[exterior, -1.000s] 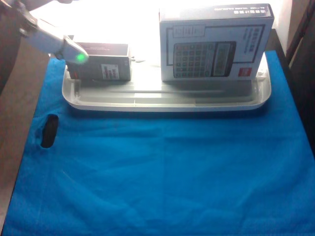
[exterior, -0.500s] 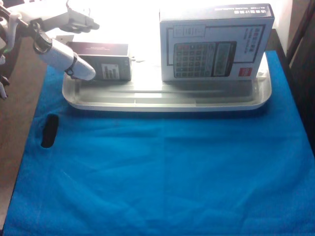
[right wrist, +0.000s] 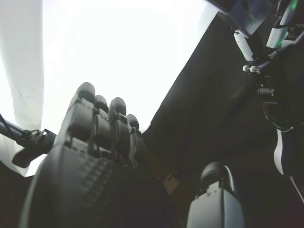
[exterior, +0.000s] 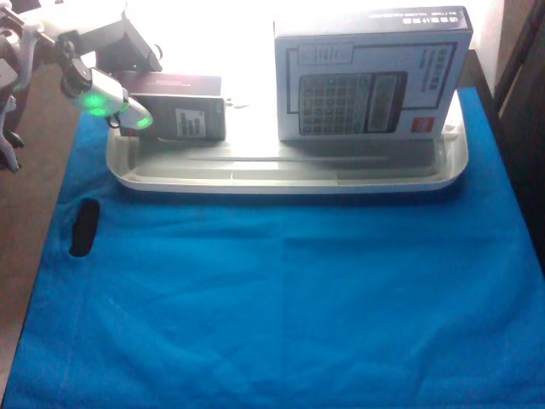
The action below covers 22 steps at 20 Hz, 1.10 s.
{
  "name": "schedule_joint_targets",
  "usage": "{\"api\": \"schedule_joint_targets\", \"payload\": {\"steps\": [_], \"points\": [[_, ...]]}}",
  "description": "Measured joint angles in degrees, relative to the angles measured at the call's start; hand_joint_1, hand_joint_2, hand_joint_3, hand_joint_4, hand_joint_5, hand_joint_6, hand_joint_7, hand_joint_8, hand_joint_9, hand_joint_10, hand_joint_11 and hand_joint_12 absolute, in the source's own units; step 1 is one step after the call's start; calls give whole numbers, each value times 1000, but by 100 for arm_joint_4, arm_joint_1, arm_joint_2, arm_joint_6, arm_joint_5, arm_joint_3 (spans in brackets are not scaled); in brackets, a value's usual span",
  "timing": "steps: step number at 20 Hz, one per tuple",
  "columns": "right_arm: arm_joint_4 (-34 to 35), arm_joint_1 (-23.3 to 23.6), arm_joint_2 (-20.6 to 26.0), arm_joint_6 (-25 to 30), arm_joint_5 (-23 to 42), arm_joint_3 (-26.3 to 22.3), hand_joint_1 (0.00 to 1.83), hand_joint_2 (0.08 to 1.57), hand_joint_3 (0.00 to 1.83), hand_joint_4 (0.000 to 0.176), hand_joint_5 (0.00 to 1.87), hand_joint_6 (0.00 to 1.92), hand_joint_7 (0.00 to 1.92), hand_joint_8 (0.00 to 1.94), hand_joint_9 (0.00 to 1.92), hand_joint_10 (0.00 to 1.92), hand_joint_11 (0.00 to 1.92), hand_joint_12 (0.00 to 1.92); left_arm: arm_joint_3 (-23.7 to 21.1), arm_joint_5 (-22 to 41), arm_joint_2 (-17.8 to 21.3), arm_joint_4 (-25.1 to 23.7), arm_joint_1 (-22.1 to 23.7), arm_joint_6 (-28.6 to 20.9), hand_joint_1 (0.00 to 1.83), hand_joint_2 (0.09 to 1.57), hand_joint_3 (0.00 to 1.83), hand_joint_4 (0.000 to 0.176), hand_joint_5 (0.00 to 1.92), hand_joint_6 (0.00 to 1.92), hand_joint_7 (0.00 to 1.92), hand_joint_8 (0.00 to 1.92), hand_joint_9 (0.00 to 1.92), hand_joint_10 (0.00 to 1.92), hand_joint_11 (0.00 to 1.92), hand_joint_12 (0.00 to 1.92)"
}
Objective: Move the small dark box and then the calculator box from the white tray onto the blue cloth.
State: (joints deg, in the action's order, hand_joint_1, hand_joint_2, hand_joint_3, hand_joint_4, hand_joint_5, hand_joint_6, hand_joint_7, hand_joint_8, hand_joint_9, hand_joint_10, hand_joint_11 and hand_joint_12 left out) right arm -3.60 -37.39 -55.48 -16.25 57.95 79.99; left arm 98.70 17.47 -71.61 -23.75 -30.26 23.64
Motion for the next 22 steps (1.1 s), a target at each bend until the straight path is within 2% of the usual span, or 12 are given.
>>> {"api": "schedule_joint_targets", "payload": {"steps": [1, 3, 4, 5, 6, 8, 10, 11, 13, 17, 21, 22], "points": [[-20, 0, -2, 0, 2, 0, 102, 862, 0, 77, 169, 17, 244, 8, 87, 7, 113, 107, -2, 46, 15, 24, 7, 0, 1245, 1089, 1, 0, 1241, 439, 809, 1285, 528, 1271, 315, 1636], [-13, -13, -37, 0, -7, 0, 96, 844, 0, 82, 147, 2, 232, 1, 71, 2, 112, 104, -214, 92, 315, 42, 210, 9, 1171, 1070, 3, 0, 1071, 814, 675, 694, 448, 919, 171, 1473], [-15, -13, -44, 0, -9, 0, 87, 853, 0, 74, 128, 0, 218, 0, 63, 0, 109, 103, -291, 125, 420, 46, 258, -2, 1213, 1154, 3, 0, 1057, 830, 661, 1285, 419, 1006, 115, 1578], [-13, -13, -48, -2, -7, 2, 92, 864, 3, 76, 118, 0, 207, 0, 56, 0, 109, 103, -407, 203, 570, 28, 343, 9, 1233, 1152, 0, 0, 1093, 729, 715, 1399, 467, 1147, 141, 1674], [-11, -13, -48, 0, -7, 0, 104, 869, 5, 67, 117, 0, 207, 1, 53, 0, 108, 102, -553, 337, 745, 15, 378, 11, 1240, 1141, 0, 0, 1131, 623, 750, 1426, 455, 1339, 166, 1767], [15, -72, -48, 2, 22, 0, 112, 859, 0, 52, 106, 0, 234, 10, 61, 3, 104, 100, -839, 516, 1023, -15, 413, 13, 1240, 1152, 0, 0, 1111, 569, 754, 1486, 544, 1340, 381, 1562], [9, -111, -66, 0, -9, 0, 123, 835, 0, 42, 71, 0, 215, 0, 54, 0, 92, 93, -1172, 758, 1298, -44, 413, 4, 1216, 1208, 0, 0, 963, 811, 665, 1611, 535, 1324, 449, 1393], [9, -114, -68, 7, -24, 0, 127, 817, 0, 61, 73, 1, 217, 2, 54, 0, 81, 87, -1381, 946, 1464, -61, 407, 4, 1199, 1235, 2, 0, 930, 906, 578, 1665, 464, 1354, 372, 1449], [96, -144, -66, 15, -2, 0, 136, 819, 0, 66, 72, 1, 219, 2, 59, 2, 60, 77, -1631, 1362, 1696, -66, 319, 0, 1191, 1249, 1, 0, 895, 965, 566, 1695, 428, 1391, 325, 1497], [122, -210, -66, 22, -17, 0, 150, 878, 15, 59, 77, 2, 188, 0, 69, 4, 99, 90, -2142, 1917, 2050, -129, -101, 9, 1239, 1156, 0, 0, 1106, 605, 740, 1497, 577, 1374, 384, 1625], [136, -214, -68, 37, -13, 0, 140, 896, 9, 81, 90, 4, 218, 7, 83, 4, 85, 79, -2586, 2498, 2299, -118, -546, 13, 1266, 1105, 0, 0, 1168, 436, 912, 1339, 780, 1335, 558, 1577], [149, -216, -72, 39, -11, 0, 131, 905, 11, 57, 95, 5, 195, 1, 81, 3, 87, 79, -2673, 2610, 2326, -127, -671, 13, 1273, 1086, 0, 0, 1228, 341, 949, 1281, 810, 1331, 564, 1626]]}}
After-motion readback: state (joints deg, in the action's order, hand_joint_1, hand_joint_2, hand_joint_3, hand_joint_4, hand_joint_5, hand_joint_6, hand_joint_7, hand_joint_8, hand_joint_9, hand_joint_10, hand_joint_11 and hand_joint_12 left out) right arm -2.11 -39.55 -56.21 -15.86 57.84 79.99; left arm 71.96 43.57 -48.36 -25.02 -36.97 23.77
